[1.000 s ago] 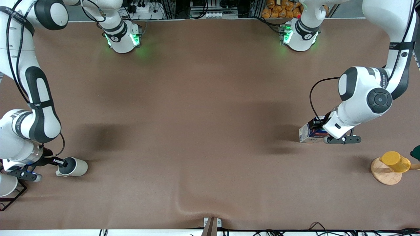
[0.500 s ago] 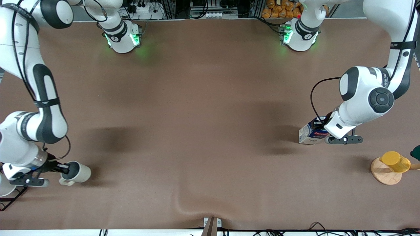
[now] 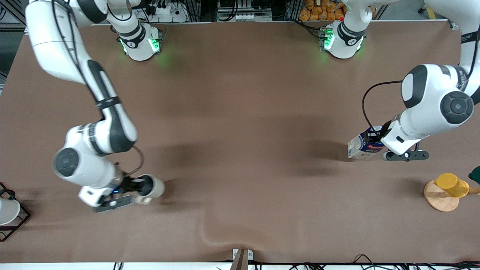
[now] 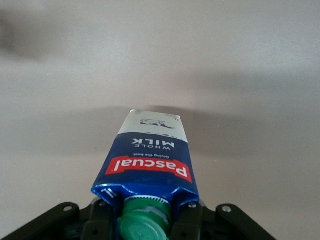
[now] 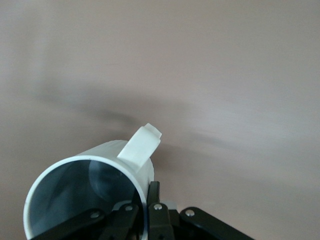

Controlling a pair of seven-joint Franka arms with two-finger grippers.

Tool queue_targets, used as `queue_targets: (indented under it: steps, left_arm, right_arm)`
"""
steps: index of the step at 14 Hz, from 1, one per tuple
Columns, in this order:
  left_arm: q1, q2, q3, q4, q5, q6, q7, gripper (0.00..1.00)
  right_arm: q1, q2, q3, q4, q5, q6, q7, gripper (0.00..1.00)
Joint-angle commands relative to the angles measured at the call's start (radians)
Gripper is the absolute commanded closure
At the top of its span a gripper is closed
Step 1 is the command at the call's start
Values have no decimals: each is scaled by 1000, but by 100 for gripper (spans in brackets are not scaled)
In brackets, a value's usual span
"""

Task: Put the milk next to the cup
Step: 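Carry the white mug to the table center with the right gripper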

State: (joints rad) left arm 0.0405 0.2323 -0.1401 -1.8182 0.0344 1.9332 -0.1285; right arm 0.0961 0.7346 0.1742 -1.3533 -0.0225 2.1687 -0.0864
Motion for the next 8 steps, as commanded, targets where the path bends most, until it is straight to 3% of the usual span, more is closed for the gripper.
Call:
queue_targets:
  steps: [1,3,8]
  left_arm:
    - [-4,-5,-4,45,15,-60,-29,73]
    - [-7,-7,-10,53,13,-68,-75,73]
    - [-5,-5,-33,59,12,-88,-100,73]
  right_arm:
    - [60,-4,37,-4,-8,-12,3,100]
    - [189,-4,19,-12,-27,-6,23,100]
    - [298,3,7,-38,-17,19,92,100]
